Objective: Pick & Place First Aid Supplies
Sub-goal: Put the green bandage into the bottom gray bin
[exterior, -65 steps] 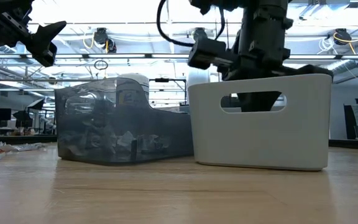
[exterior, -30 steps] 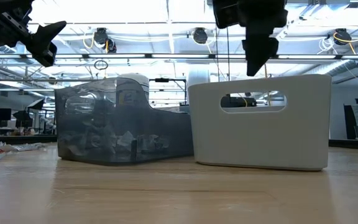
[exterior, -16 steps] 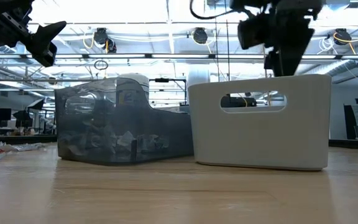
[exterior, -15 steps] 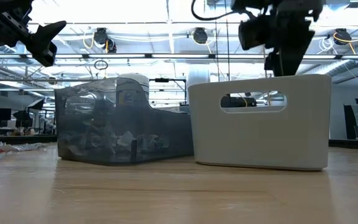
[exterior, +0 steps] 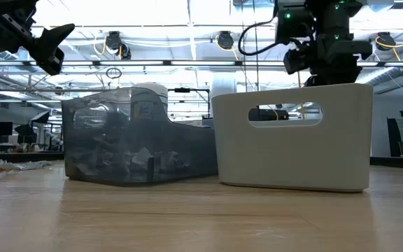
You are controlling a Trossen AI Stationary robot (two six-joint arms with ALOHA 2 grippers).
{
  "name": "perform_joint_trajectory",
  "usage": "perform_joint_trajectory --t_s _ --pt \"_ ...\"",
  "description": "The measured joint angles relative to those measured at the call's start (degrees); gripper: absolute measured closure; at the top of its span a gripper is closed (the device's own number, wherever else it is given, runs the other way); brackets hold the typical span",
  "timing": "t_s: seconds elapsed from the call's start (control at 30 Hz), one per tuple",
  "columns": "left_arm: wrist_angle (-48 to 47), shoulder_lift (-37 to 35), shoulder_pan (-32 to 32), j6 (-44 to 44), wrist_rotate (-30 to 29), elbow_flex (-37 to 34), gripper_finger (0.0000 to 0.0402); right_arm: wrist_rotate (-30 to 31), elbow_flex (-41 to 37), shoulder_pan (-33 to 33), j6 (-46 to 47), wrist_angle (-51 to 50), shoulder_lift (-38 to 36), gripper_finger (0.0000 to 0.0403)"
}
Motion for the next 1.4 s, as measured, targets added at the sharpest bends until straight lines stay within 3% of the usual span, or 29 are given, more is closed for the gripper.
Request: perform_joint_trajectory --t_s 0.17,0.67,0.93,1.07,1.27,1.4 --pt "0.0 0.0 0.0 0.0 0.0 0.0 0.0135 -0.2 -2.8 -2.5 -1.4 1.4 0.6 0.0198" --pt "0.0 0.0 0.0 0.0 0.0 0.0 0.0135 0.1 -13.0 -1.2 -2.6 17.1 6.1 0.0199" --pt "0.0 0.0 0.0 0.0 0.0 0.0 0.0135 4.7 -14.9 0.3 -2.7 22.6 8.6 0.0206" --pt "0.0 0.0 0.0 0.0 0.0 0.0 0.0135 4.7 -14.9 0.2 -5.3 23.3 8.6 0.0254" --pt "0.0 0.0 0.0 0.0 0.0 0.0 0.0135 4.2 -14.9 0.2 -7.4 24.2 8.6 0.0383" --pt "0.0 0.0 0.0 0.0 0.0 0.0 0.0135 4.2 -14.9 0.2 -3.6 24.1 8.6 0.0393"
